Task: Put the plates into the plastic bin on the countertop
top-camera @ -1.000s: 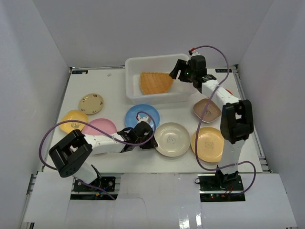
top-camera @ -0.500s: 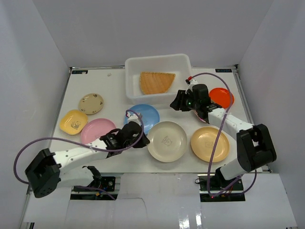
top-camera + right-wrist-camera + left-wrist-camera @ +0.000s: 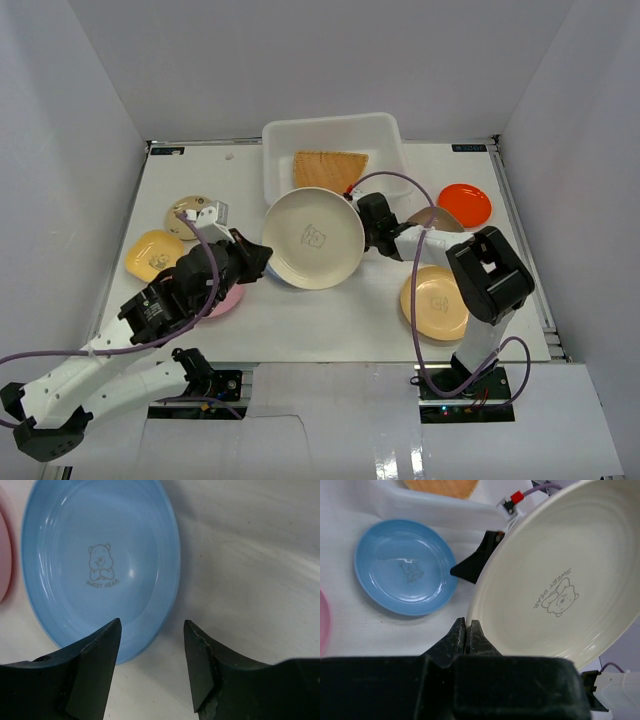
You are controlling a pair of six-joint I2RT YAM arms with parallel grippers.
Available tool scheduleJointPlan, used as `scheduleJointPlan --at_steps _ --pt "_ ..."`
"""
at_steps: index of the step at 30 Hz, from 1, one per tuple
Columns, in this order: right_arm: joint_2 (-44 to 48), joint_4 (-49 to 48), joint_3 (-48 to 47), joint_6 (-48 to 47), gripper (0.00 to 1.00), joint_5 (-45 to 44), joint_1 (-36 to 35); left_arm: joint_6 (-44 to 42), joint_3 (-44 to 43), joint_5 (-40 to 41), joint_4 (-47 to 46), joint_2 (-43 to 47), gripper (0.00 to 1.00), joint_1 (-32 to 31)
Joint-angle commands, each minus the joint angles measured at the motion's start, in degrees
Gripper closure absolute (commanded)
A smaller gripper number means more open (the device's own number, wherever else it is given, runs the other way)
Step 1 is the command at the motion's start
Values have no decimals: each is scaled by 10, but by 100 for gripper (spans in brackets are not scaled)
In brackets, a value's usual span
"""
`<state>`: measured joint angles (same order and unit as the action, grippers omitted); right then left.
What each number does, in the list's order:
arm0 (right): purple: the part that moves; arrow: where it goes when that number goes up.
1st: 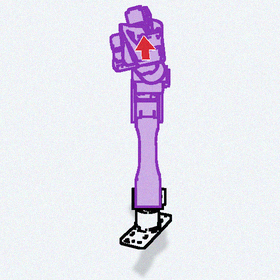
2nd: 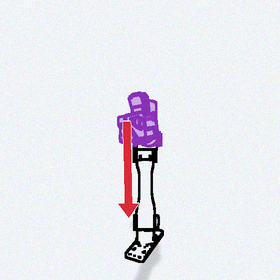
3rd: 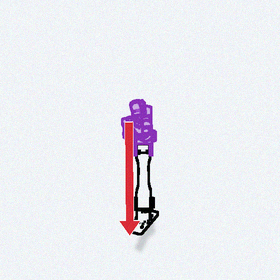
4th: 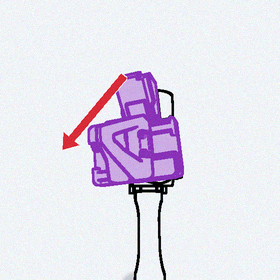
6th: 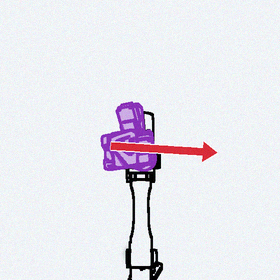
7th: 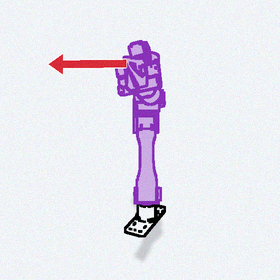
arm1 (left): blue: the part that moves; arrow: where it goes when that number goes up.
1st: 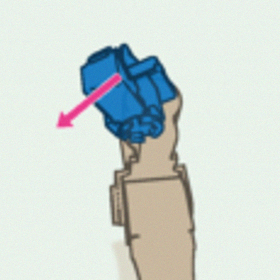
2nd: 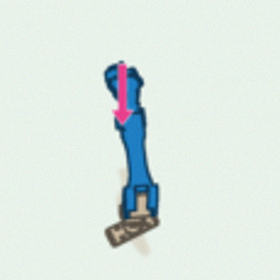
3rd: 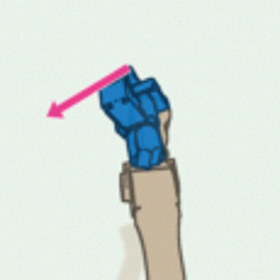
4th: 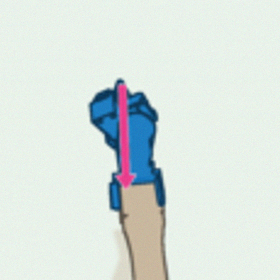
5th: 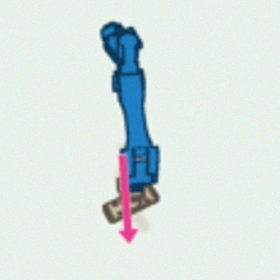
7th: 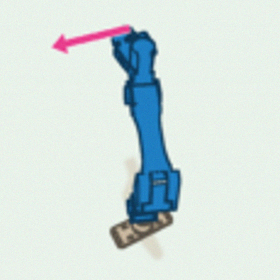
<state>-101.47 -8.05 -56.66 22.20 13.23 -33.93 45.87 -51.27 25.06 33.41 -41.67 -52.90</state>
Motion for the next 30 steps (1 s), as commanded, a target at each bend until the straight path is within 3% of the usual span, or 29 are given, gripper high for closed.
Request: scheduleJointPlan --at_steps 1,6,8,10,11,13,20,30 --pt "-18 -37 -29 13 41 -13 -12 -30 -51 78 37 -7 100 4" --pt "-27 -78 8 36 51 -35 -14 -88 -128 72 -11 -73 100 15" --pt "-29 -93 16 43 67 -32 -13 -105 -160 64 -33 -110 100 24" --pt "-27 -96 28 49 89 -31 -13 -125 -180 5 -60 -140 100 67" --pt "-22 -106 34 50 92 -32 -13 -126 -198 -31 -69 -157 100 95" --pt "-2 -108 55 51 92 -40 -14 -127 -210 -128 -97 -206 100 168" --pt "111 -113 151 59 92 -43 -14 -122 -321 -244 -126 -386 100 284" --pt "311 -43 211 45 92 -21 -14 -144 -594 -250 -36 -691 100 327"
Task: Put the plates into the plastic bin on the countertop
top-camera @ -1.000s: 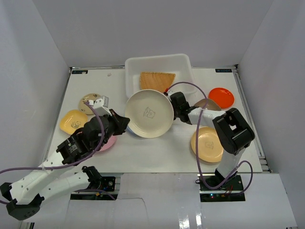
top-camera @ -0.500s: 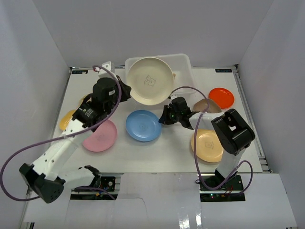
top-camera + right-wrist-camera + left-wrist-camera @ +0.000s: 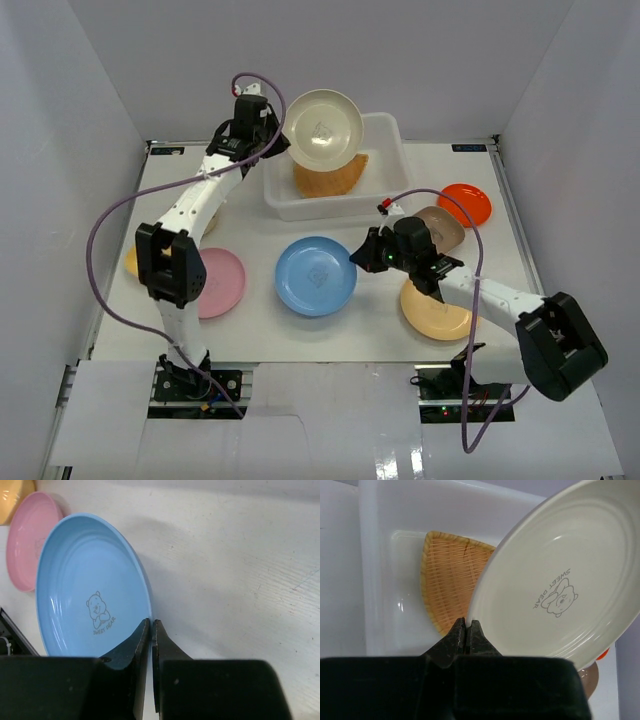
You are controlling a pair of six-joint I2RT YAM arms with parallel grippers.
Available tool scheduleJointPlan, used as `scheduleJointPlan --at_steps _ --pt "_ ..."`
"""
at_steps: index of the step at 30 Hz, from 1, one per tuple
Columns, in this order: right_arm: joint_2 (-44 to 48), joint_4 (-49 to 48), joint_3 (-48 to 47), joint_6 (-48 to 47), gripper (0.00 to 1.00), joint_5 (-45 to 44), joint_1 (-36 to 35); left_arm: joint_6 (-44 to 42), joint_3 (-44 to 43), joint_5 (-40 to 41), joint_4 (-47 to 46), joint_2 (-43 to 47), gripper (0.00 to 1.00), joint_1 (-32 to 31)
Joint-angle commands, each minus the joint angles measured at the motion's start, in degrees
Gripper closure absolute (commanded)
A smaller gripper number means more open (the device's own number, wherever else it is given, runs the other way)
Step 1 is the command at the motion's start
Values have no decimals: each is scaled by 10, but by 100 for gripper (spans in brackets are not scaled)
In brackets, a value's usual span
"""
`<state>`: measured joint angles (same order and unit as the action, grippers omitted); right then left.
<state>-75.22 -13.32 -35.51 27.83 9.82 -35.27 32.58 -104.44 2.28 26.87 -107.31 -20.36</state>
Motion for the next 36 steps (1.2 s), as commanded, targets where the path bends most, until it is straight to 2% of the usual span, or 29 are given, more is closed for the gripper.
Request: scheduleJointPlan --at_steps 1,8,13,14,18,19,21,24,28,30,31,34,36 --pt "74 34 -6 -16 92 13 -1 -14 -100 -28 42 -74 100 1" --pt "164 132 -74 -56 92 -41 4 -24 -195 -46 76 -191 100 1" --pt "193 183 -141 -73 92 -87 26 -29 -201 -55 78 -225 97 1" --pt "193 184 -153 -74 92 -87 39 -30 -201 -53 78 -229 93 1" --pt "168 180 -218 -75 92 -92 74 -37 -197 -66 70 -237 56 9" --pt "145 180 -234 -76 92 -94 81 -38 -197 -69 63 -237 40 12" --pt "100 180 -283 -79 92 -95 106 -37 -198 -83 57 -237 26 21" --pt "57 176 -339 -79 92 -95 121 -31 -203 -100 56 -233 20 28" --pt "-30 155 -401 -59 92 -83 155 -27 -172 -120 24 -182 17 36" --pt "-81 159 -449 -59 92 -82 168 -27 -121 -124 -17 -91 17 37" --pt "-95 159 -463 -57 92 -82 171 -27 -104 -120 -29 -91 17 38" --pt "-151 160 -507 -54 92 -87 176 -23 -50 -98 -53 4 18 49" --pt "-192 161 -527 -54 92 -88 178 -21 17 -79 -58 74 19 56"
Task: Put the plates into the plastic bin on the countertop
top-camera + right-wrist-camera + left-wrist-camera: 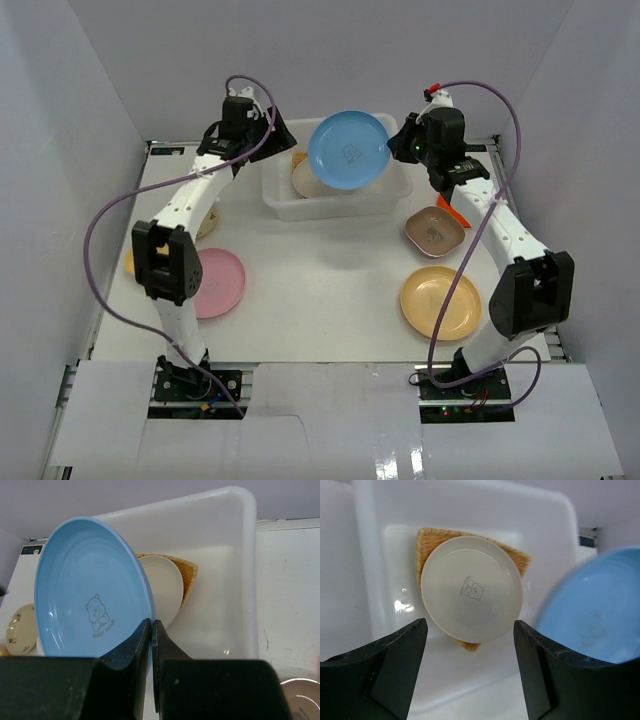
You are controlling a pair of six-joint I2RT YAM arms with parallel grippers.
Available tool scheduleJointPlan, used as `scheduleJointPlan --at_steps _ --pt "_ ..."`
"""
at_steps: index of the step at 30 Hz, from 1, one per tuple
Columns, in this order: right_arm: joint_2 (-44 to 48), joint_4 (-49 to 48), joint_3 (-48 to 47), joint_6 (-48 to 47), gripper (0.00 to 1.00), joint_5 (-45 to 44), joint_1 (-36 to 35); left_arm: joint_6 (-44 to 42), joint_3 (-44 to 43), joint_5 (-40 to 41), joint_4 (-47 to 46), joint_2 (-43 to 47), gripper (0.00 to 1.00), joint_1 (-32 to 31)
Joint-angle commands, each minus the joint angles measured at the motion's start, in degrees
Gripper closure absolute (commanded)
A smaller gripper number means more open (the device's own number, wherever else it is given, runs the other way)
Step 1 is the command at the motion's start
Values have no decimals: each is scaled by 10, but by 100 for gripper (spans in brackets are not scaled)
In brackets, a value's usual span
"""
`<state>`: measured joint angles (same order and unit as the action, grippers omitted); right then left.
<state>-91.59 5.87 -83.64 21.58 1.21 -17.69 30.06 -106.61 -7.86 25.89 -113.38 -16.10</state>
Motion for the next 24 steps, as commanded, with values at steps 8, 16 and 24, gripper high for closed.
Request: scheduleJointPlan --at_steps 8,16,24 --pt "-167 5 -160 1 92 11 -11 28 362 70 -36 400 27 28" --pt "-239 11 -188 5 92 4 -23 61 564 109 130 546 32 28" --pt "-293 29 -216 7 85 1 -29 68 641 88 152 559 33 26"
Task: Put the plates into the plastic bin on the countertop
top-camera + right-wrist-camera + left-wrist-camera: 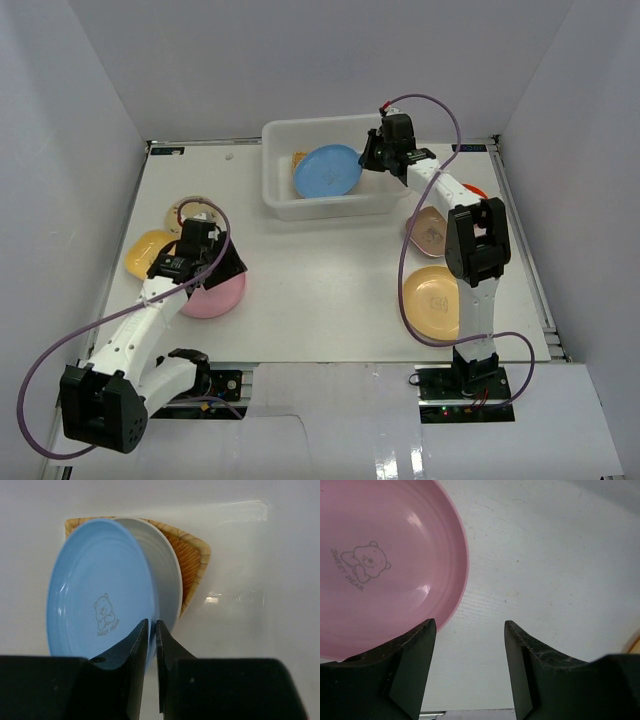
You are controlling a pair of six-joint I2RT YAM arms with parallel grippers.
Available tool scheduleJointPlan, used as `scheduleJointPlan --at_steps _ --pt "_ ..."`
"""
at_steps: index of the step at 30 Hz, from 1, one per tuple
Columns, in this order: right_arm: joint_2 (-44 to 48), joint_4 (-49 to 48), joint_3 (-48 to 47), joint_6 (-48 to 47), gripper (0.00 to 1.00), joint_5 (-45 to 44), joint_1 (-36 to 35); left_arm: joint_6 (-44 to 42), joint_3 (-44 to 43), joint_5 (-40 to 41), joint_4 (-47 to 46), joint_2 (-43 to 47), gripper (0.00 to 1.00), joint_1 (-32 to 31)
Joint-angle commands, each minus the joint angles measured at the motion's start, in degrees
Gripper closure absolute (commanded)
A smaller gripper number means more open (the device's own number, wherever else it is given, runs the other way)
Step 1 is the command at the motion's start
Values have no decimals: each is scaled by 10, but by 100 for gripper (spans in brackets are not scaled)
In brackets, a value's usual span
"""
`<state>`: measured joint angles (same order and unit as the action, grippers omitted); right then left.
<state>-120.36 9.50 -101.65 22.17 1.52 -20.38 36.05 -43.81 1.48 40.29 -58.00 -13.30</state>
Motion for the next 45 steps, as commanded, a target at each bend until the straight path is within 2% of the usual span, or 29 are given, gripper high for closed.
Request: scheduleJointPlan --at_steps 1,2,3,5,7,10,13,14,17,18,20,21,23,24,26,27,32,33,35,36,37,40,45 --pt "-5 -7 -34 2 81 -5 -1 9 19 -3 5 1 33 -9" --pt "-2 -7 -32 1 75 -6 -2 9 25 -1 3 -5 34 -15" --pt "4 -8 -30 -4 60 -2 -1 9 25 2 1 -18 35 -32" --pt "13 -8 -27 -9 48 2 -1 12 22 26 -2 -31 35 -58" --pt "35 -4 -20 -17 42 7 -2 22 15 81 3 -56 36 -102" --pt "85 -6 6 -27 41 16 -3 28 -2 148 16 -90 36 -133" --pt "163 -34 93 -28 41 24 -8 30 -7 192 20 -114 36 -146" --pt "211 -46 160 -28 42 25 -10 30 -7 208 19 -120 36 -146" --pt "282 -87 273 -18 42 13 -21 31 -13 225 18 -151 37 -152" --pt "328 -107 352 -15 42 4 -27 32 -14 228 15 -160 37 -154" --pt "380 -122 418 -12 42 -7 -33 31 -20 229 10 -187 39 -157" --pt "394 -120 468 -13 39 -12 -40 29 -22 222 4 -196 41 -160" --pt "430 -106 512 -13 39 -37 -50 24 -28 213 0 -214 44 -164" --pt "442 -102 548 -14 39 -61 -64 20 -29 202 -4 -228 50 -168" --pt "477 -75 572 -15 39 -87 -75 16 -34 197 -6 -237 61 -173" --pt "489 -66 581 -18 39 -115 -85 16 -34 194 -7 -239 72 -178" --pt "576 -19 646 -12 38 -167 -98 18 -25 190 -9 -228 99 -194" --pt "589 -9 658 -7 38 -176 -105 18 -22 189 -8 -227 100 -199" --pt "615 5 687 7 28 -178 -107 19 -16 185 -10 -220 100 -209" --pt "621 12 693 11 19 -178 -108 19 -15 182 -10 -216 100 -213" --pt "624 20 700 15 17 -177 -109 19 -14 178 -11 -209 100 -218" --pt "628 33 719 20 18 -175 -114 24 -14 172 -13 -196 100 -234" --pt "613 40 743 35 25 -180 -139 26 -14 168 -12 -158 100 -249"
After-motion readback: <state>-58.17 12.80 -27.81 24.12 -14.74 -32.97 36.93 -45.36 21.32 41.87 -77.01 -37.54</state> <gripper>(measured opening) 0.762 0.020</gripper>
